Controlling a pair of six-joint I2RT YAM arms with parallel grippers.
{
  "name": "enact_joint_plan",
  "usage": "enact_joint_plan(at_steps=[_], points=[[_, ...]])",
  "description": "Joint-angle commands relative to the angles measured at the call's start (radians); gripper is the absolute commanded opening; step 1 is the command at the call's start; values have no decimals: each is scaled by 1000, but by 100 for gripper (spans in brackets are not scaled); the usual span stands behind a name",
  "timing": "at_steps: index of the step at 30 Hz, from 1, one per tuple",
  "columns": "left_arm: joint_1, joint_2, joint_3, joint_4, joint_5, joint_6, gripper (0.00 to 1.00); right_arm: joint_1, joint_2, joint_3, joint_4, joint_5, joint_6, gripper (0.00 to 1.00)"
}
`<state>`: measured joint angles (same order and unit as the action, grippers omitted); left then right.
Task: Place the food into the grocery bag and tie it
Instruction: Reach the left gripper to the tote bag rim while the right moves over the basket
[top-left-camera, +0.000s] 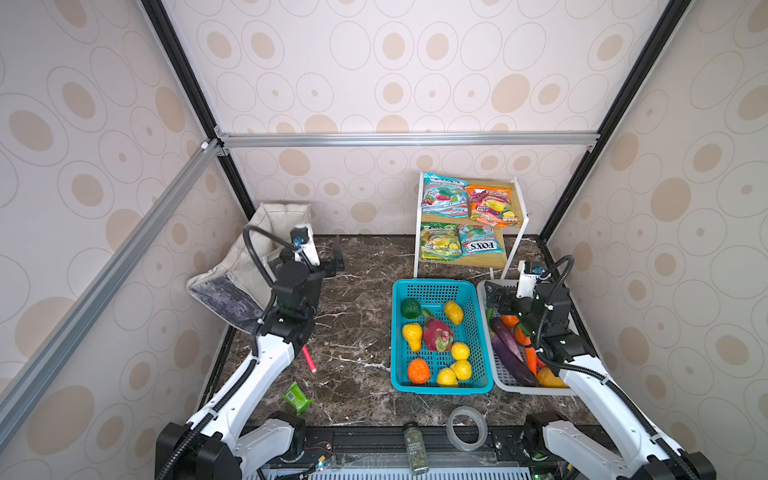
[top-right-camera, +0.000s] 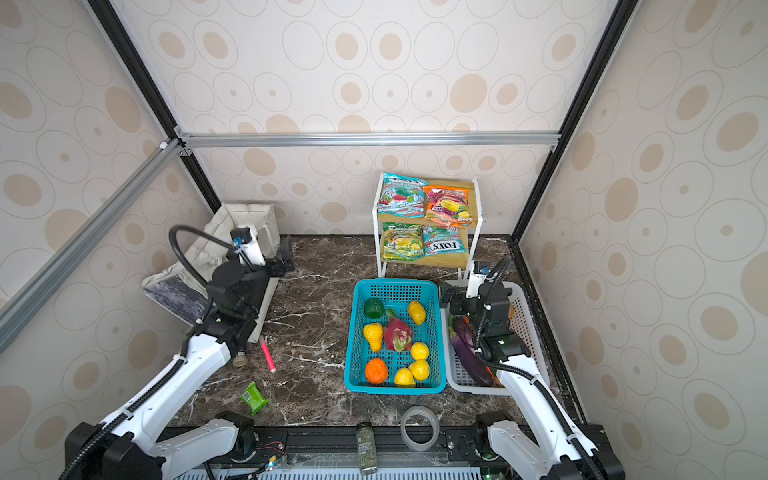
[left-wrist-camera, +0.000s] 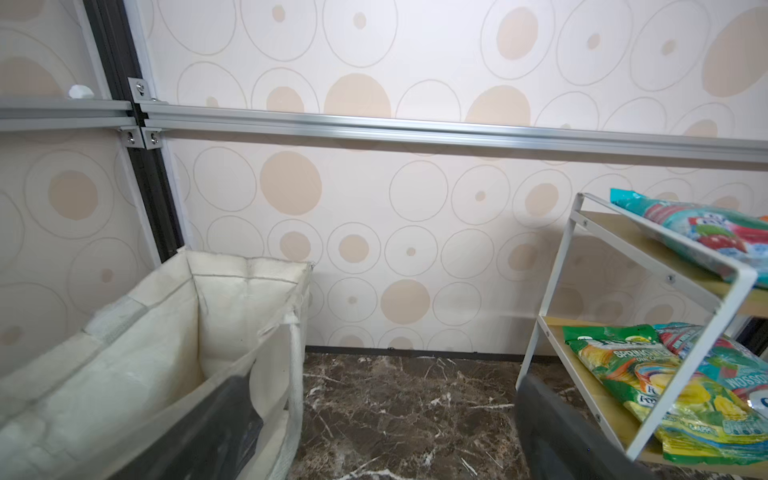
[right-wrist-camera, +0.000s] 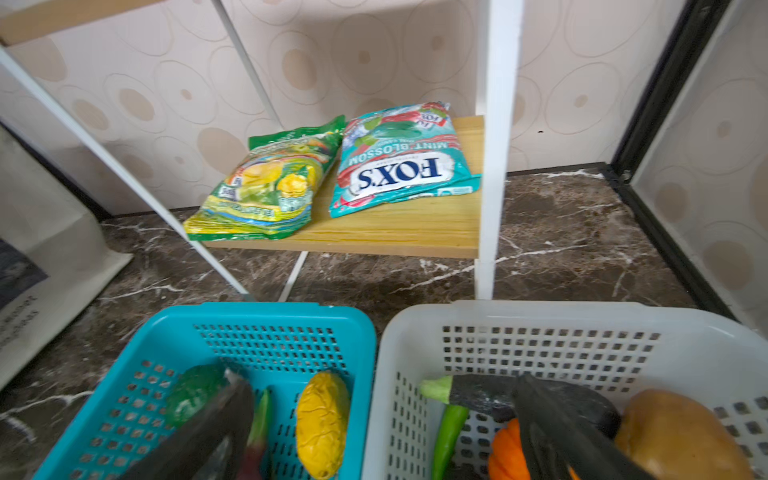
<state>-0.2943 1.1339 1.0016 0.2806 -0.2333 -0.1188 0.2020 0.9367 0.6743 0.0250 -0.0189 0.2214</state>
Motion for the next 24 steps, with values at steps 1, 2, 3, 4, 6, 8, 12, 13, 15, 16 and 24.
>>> enact_joint_plan(at_steps=[1,2,3,4,6,8,12,13,15,16,24], points=[[22,83,204,-317,-86,84,99,106,22,43,-40,-25,52,98],[46,131,279,-377,-90,97,99,151,44,56,-27,-13,48,98],[69,178,348,-437,-82,102,99,184,65,69,-22,-4,40,98],[92,237,441,-509,-82,106,99,216,93,86,-20,-5,34,98],[140,334,574,-611,-84,118,99,258,145,126,-32,-27,35,98],[193,423,684,-690,-77,112,97,281,182,151,-36,-50,39,98],[240,594,868,-870,-57,131,95,299,216,155,0,-96,38,98],[241,625,883,-895,-66,137,95,301,222,155,5,-99,39,99],[241,668,884,-930,-88,150,95,301,231,157,0,-100,37,98],[241,676,872,-931,-95,156,96,301,231,159,-3,-101,35,99],[239,725,870,-946,-115,189,64,300,232,142,15,-115,36,99]])
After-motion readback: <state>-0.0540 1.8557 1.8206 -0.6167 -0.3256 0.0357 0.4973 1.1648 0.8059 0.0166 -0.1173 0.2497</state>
